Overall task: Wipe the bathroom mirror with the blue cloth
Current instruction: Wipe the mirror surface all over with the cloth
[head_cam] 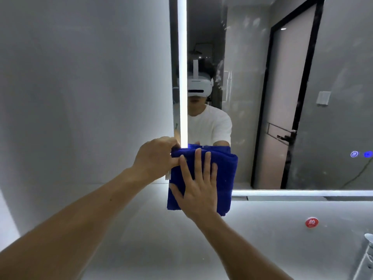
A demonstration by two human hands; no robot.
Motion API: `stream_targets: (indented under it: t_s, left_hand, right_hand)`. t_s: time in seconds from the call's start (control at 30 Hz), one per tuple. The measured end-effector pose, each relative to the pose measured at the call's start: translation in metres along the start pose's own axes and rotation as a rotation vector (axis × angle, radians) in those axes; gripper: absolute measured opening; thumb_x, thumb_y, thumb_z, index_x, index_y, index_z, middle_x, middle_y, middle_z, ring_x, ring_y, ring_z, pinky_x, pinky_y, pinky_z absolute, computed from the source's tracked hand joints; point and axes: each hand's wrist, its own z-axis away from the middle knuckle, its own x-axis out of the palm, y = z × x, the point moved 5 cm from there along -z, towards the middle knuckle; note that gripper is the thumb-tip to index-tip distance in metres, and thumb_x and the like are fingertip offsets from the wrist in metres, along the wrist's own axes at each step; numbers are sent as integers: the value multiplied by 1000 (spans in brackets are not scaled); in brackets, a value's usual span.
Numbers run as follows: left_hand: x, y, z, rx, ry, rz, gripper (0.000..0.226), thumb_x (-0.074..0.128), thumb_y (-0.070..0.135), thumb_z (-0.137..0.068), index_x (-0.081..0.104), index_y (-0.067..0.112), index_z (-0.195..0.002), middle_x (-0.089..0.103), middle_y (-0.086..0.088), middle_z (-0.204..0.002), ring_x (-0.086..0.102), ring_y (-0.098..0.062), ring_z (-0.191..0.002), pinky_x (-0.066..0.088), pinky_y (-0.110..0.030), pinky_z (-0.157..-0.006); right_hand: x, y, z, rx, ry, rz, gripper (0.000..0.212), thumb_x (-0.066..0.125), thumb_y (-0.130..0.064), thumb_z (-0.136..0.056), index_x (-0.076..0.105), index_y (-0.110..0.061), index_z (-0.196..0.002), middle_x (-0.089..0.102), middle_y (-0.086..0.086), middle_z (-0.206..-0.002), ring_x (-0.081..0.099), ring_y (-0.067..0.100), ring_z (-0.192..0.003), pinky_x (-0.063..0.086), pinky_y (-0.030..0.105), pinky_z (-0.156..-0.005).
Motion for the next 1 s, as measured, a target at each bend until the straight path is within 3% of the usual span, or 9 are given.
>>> stream_targets:
  t_s: [0.17, 0.3, 0.47, 0.57, 0.63, 0.73, 0.83, 1.0]
  left_hand:
    - [-10, -10, -1, 80, -20, 29, 27, 79, 31, -80, 68, 18, -100, 69, 9, -94, 52, -2, -60, 36, -10, -63]
    - [-26, -12, 5, 135, 157, 41, 11, 73, 19, -81, 68, 16, -91, 68, 9, -85, 47, -1, -48, 42, -15, -55]
    - [-33, -11, 11, 173, 325, -23, 11, 62, 14, -81, 67, 7, -87, 71, -4, -83, 52, -10, -58, 32, -7, -59]
    - [-32, -13, 12, 169, 345, -80, 20, 60, 16, -83, 67, 3, -97, 70, -12, -98, 64, -26, -78, 50, -24, -65]
    - [-33, -15, 11, 147, 327, -124, 30, 58, 20, -85, 66, 3, -109, 66, -15, -114, 63, -32, -96, 54, -40, -79]
    - [-35, -19, 7, 106, 285, -164, 47, 49, 30, -90, 59, 7, -129, 55, -14, -139, 53, -35, -125, 42, -49, -102]
    - [-36, -19, 4, 120, 278, -179, 57, 46, 36, -94, 44, 14, -146, 33, -7, -157, 28, -29, -146, 19, -50, -115]
    - [-37, -21, -5, 125, 305, -194, 59, 32, 40, -101, 25, 17, -155, 13, -2, -164, 3, -19, -152, -6, -38, -120]
  right_hand:
    - [22, 15, 1, -71, 28, 121, 82, 34, -64, -94, 8, -18, -157, -7, 14, -163, -3, 36, -150, -8, 51, -120]
    - [27, 16, 1, -163, 68, 168, 77, 35, -64, -94, 16, -25, -156, -3, 12, -164, -3, 38, -150, -8, 54, -119]
    - [28, 18, 6, -281, 99, 182, 78, 41, -71, -89, 26, -31, -154, 5, 10, -164, 2, 42, -149, -4, 58, -118]
    - [27, 19, 7, -317, 115, 217, 79, 42, -67, -90, 21, -28, -155, 5, 11, -164, 2, 42, -149, -3, 58, -118]
    - [25, 20, 4, -337, 126, 229, 77, 42, -63, -92, 18, -27, -156, 4, 11, -164, 2, 41, -149, -3, 57, -118]
    - [20, 19, -5, -337, 118, 238, 71, 36, -59, -95, 17, -26, -156, 2, 11, -164, 0, 39, -150, -5, 55, -119]
    - [6, 17, -26, -376, 119, 264, 67, 35, -55, -97, 22, -25, -155, -1, 10, -164, -4, 37, -150, -7, 53, -119]
    - [-52, 12, -125, -202, 242, 225, 63, 33, -52, -100, 25, -23, -155, 12, 14, -163, 4, 41, -149, -3, 54, -119]
